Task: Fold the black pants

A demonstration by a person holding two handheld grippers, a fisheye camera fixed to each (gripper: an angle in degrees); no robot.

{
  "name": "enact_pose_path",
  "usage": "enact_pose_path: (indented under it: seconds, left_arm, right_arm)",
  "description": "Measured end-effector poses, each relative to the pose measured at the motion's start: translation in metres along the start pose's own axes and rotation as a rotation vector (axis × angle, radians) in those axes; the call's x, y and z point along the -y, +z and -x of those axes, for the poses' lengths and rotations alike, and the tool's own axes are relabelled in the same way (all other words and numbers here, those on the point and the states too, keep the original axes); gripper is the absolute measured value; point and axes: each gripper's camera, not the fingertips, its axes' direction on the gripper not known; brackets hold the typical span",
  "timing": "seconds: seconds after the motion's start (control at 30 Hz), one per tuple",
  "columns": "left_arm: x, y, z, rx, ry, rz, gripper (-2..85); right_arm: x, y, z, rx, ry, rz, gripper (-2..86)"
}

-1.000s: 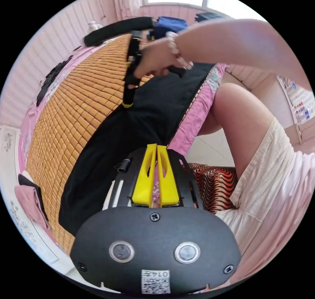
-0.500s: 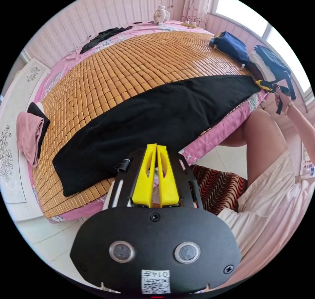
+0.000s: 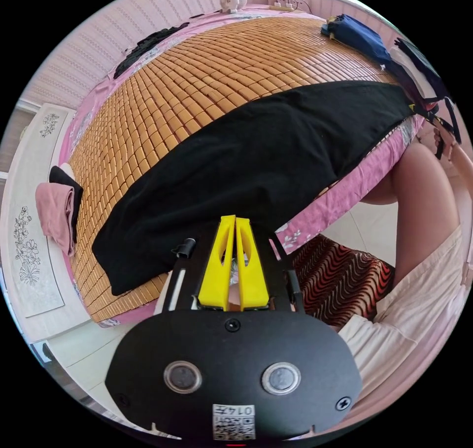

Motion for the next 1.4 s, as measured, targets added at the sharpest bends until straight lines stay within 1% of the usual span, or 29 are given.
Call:
enact_pose_path:
  seconds: [0.13,0.2,0.27,0.37,0.53,0.6,0.67,0.77,0.83,0.9,0.93,0.97,1.0,1.03,1.07,1.1,1.13,1.17,1.2,1.27,1.3,1.4]
  left_arm:
    - [-0.006,-0.002,0.013,-0.011,0.001,-0.002,-1.0]
    - [-0.006,-0.003,0.016,-0.001,0.02,0.014,-1.0]
    - [-0.004,-0.004,0.019,0.006,0.026,0.043,-1.0]
    - [0.002,-0.009,0.017,-0.015,0.071,0.047,-1.0]
    - [0.021,-0.018,-0.015,-0.079,0.21,-0.02,-1.0]
    - [0.029,-0.018,-0.026,-0.106,0.228,-0.051,-1.0]
    - [0.034,-0.019,-0.033,-0.147,0.227,-0.096,-1.0]
    - [0.027,-0.031,-0.019,-0.293,0.136,-0.224,-1.0]
    - [0.003,-0.047,0.013,-0.392,0.023,-0.311,-1.0]
    - [-0.03,-0.064,0.045,-0.407,-0.033,-0.38,-1.0]
    - [-0.058,-0.076,0.07,-0.392,-0.07,-0.411,-1.0]
    - [-0.074,-0.082,0.083,-0.381,-0.091,-0.423,-1.0]
    - [-0.109,-0.094,0.111,-0.345,-0.15,-0.445,-1.0]
    - [-0.147,-0.104,0.14,-0.306,-0.222,-0.46,-1.0]
    - [-0.166,-0.108,0.155,-0.288,-0.264,-0.462,-1.0]
    - [-0.204,-0.114,0.183,-0.257,-0.354,-0.457,-1.0]
    - [-0.24,-0.117,0.206,-0.225,-0.428,-0.443,-1.0]
    - [-0.257,-0.118,0.216,-0.205,-0.461,-0.433,-1.0]
    - [-0.287,-0.117,0.231,-0.158,-0.535,-0.408,-1.0]
    - [-0.322,-0.114,0.245,-0.134,-0.633,-0.368,-1.0]
    - [-0.337,-0.111,0.25,-0.154,-0.673,-0.348,-1.0]
    - [-0.345,-0.104,0.246,-0.163,-0.666,-0.34,-1.0]
  right_arm:
    - [0.007,-0.014,-0.012,0.084,-0.002,0.019,3.8]
    - [0.017,-0.044,-0.022,0.184,0.022,-0.095,3.4]
    - [0.029,-0.072,-0.025,0.234,0.005,-0.176,3.1]
    - [0.05,-0.123,-0.016,0.223,-0.073,-0.3,2.9]
    - [0.075,-0.208,0.003,0.237,-0.149,-0.478,3.0]
    - [0.083,-0.248,0.029,0.259,-0.223,-0.544,3.0]
    - [0.09,-0.274,0.061,0.286,-0.301,-0.567,3.1]
    - [0.101,-0.305,0.136,0.385,-0.46,-0.594,3.3]
    - [0.104,-0.31,0.193,0.47,-0.563,-0.597,3.5]
    - [0.101,-0.295,0.277,0.654,-0.659,-0.578,3.9]
    - [0.099,-0.287,0.3,0.718,-0.675,-0.56,4.1]
    - [0.092,-0.266,0.348,0.85,-0.706,-0.504,4.5]
    - [0.081,-0.239,0.4,0.96,-0.73,-0.43,5.0]
    - [0.074,-0.224,0.425,1.006,-0.734,-0.387,5.6]
    - [0.057,-0.192,0.475,1.091,-0.734,-0.293,6.7]
    - [0.038,-0.158,0.52,1.129,-0.738,-0.187,8.1]
    - [0.028,-0.142,0.541,1.123,-0.745,-0.126,8.7]
    - [0.008,-0.114,0.577,1.053,-0.812,-0.015,8.9]
    - [-0.009,-0.093,0.601,0.92,-0.852,0.064,8.7]
    - [-0.026,-0.079,0.614,0.787,-0.885,0.088,7.8]
    - [-0.03,-0.078,0.612,0.775,-0.9,0.076,7.7]
    - [-0.022,-0.08,0.594,0.83,-0.874,0.059,7.3]
